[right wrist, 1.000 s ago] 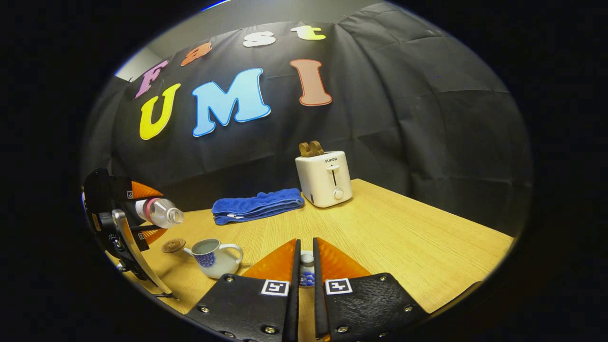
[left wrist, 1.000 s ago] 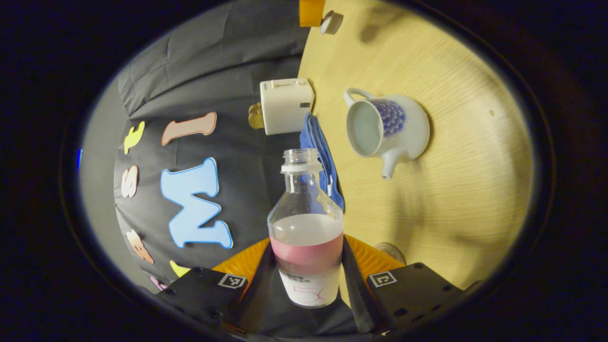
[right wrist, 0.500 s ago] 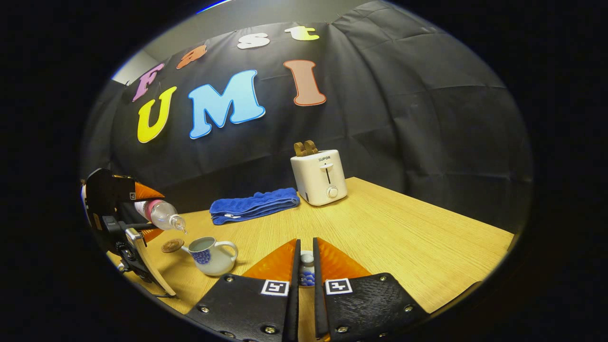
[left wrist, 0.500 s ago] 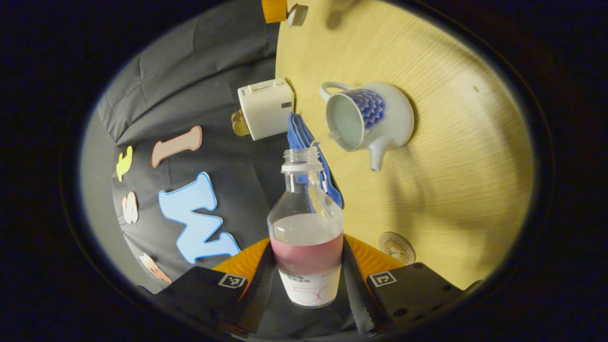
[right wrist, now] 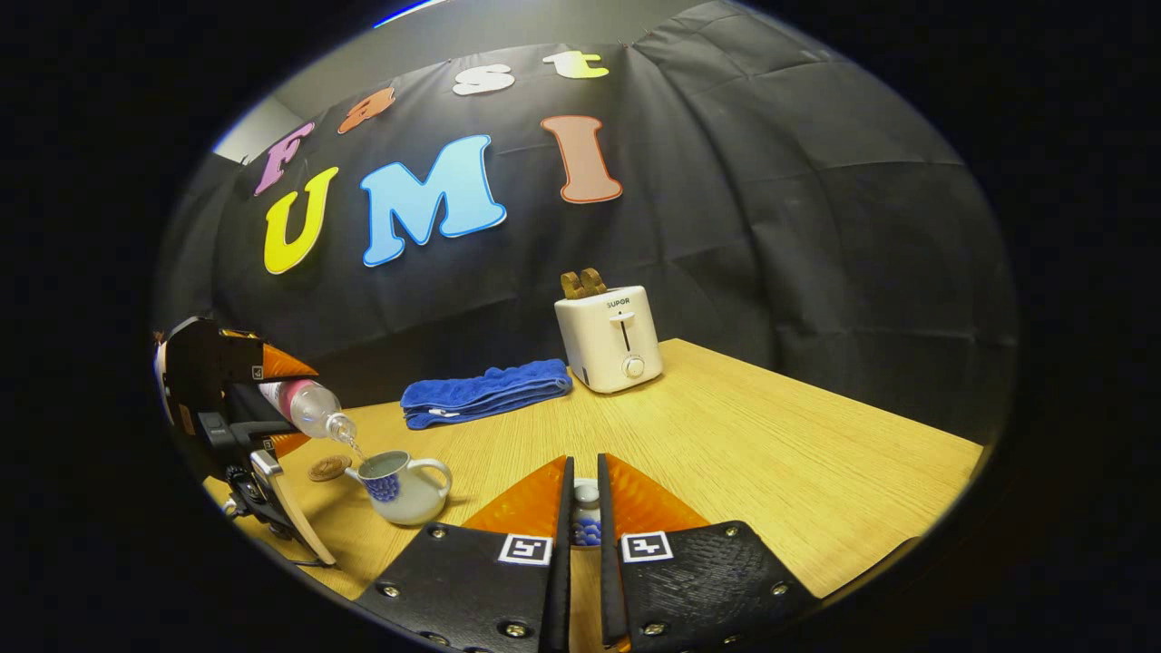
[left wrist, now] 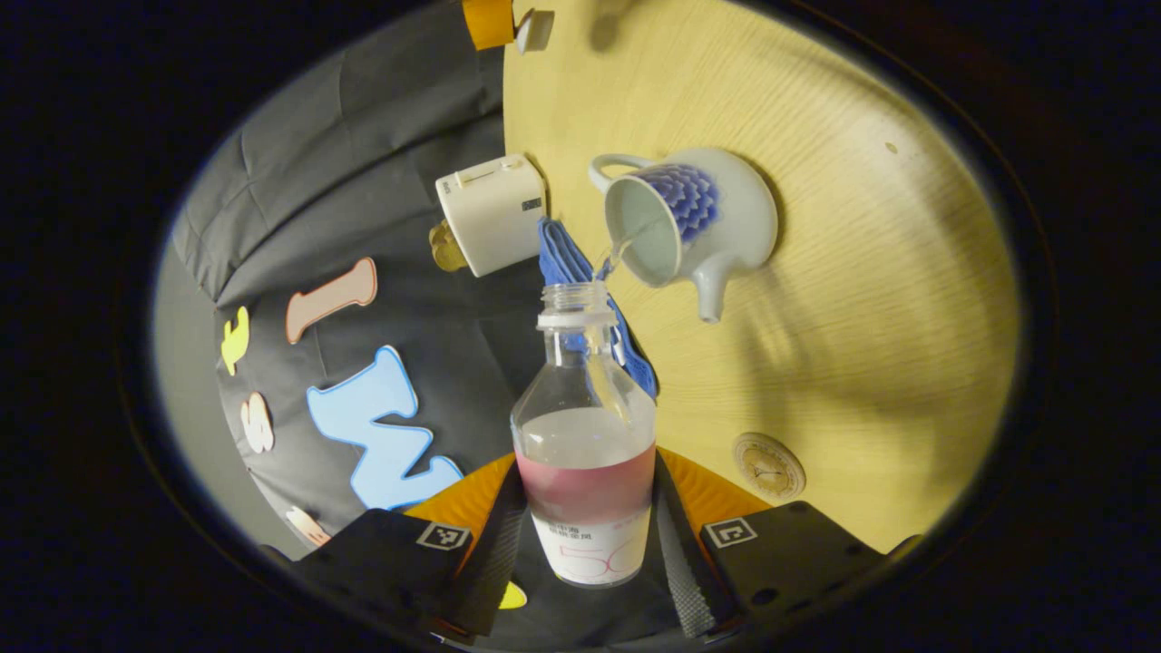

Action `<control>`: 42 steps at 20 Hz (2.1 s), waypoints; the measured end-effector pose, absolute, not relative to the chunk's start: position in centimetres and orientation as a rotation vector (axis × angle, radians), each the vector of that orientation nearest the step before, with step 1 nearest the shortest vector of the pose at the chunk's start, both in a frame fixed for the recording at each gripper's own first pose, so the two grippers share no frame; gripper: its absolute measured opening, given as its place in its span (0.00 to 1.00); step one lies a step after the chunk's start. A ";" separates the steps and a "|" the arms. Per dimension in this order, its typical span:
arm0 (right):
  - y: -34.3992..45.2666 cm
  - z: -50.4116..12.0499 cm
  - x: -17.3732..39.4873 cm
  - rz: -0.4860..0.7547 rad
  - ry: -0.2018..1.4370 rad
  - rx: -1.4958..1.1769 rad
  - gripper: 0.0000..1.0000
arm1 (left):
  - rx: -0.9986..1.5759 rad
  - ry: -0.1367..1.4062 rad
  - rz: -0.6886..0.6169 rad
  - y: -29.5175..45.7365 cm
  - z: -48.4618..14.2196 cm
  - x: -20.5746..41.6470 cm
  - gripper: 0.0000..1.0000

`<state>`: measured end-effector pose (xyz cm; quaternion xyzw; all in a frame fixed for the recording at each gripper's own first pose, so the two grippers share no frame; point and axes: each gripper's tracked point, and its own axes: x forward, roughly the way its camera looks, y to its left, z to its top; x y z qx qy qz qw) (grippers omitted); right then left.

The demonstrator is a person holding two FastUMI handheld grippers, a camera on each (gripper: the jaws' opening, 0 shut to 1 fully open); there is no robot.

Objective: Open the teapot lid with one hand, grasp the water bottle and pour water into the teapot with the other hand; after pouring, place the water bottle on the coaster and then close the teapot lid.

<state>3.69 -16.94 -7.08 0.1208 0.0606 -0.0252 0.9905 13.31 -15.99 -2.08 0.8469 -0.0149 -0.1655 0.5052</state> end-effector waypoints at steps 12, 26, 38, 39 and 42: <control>-16.8 -6.9 3.5 -0.022 0.103 0.270 0.14 | 2.168 -0.033 -0.403 -16.8 -1.9 13.9 0.84; -16.3 -6.7 3.4 -0.015 0.088 0.221 0.14 | 2.296 -0.043 -0.361 -17.2 0.2 14.0 0.84; -16.3 -6.6 3.2 -0.004 0.077 0.229 0.14 | 2.405 -0.110 -0.303 -18.5 1.4 13.2 0.84; -16.3 -6.6 3.2 -0.002 0.077 0.231 0.14 | 2.407 -0.109 -0.304 -18.5 1.3 13.1 0.84; -16.3 -6.5 3.2 -0.001 0.075 0.232 0.14 | 2.422 -0.114 -0.300 -18.6 1.6 13.1 0.84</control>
